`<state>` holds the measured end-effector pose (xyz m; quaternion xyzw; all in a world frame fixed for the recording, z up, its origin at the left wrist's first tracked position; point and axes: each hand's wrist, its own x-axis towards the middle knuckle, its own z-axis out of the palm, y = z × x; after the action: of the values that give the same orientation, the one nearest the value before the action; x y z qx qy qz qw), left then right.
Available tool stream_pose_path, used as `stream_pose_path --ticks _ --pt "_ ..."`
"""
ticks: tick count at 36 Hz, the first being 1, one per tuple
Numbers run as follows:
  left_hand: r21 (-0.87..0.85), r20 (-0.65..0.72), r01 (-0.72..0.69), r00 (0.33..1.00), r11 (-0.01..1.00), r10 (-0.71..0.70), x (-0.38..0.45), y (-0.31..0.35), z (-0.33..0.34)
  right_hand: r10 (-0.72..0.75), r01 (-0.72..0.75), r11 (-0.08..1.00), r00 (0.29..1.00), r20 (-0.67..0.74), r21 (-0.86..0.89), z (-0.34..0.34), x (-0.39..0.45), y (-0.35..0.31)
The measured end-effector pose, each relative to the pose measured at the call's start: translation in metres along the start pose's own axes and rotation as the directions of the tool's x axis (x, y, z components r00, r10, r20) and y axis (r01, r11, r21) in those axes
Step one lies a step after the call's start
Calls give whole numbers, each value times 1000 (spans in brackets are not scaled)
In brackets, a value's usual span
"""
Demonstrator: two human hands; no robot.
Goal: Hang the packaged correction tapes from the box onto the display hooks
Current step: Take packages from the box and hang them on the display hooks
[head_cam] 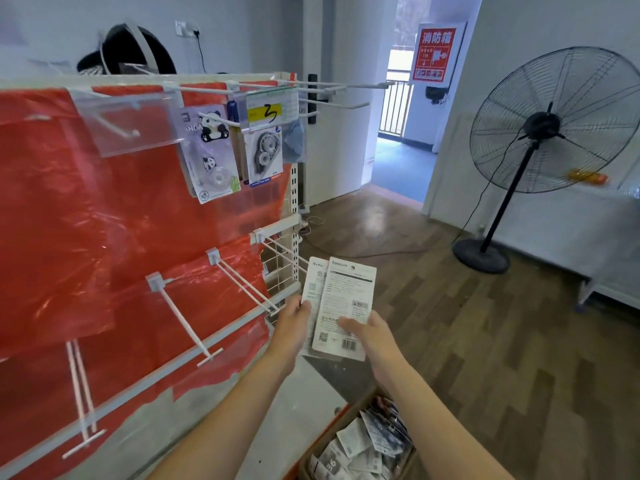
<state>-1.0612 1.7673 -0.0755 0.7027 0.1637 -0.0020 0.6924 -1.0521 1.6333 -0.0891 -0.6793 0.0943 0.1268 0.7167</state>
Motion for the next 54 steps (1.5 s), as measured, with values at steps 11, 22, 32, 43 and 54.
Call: stream_pose_path --ticks 11,22,32,43,54 --pt "109 120 68 990 992 -81 -3 -5 15 -48 25 976 993 -104 -217 -10 5 7" --pt "-164 335 126 940 978 -65 -3 -16 14 -133 270 898 920 369 -348 -16 -18 -8" --pt "-320 244 41 969 947 41 0 -4 -10 -175 192 974 975 135 -122 -21 -9 -13" --pt "-259 119 19 993 966 12 -1 4 -25 -123 123 992 992 -9 -10 -16 -4 -19" --pt "-239 43 -19 999 971 31 1 16 -51 -175 176 984 983 50 2 -8 14 -35"
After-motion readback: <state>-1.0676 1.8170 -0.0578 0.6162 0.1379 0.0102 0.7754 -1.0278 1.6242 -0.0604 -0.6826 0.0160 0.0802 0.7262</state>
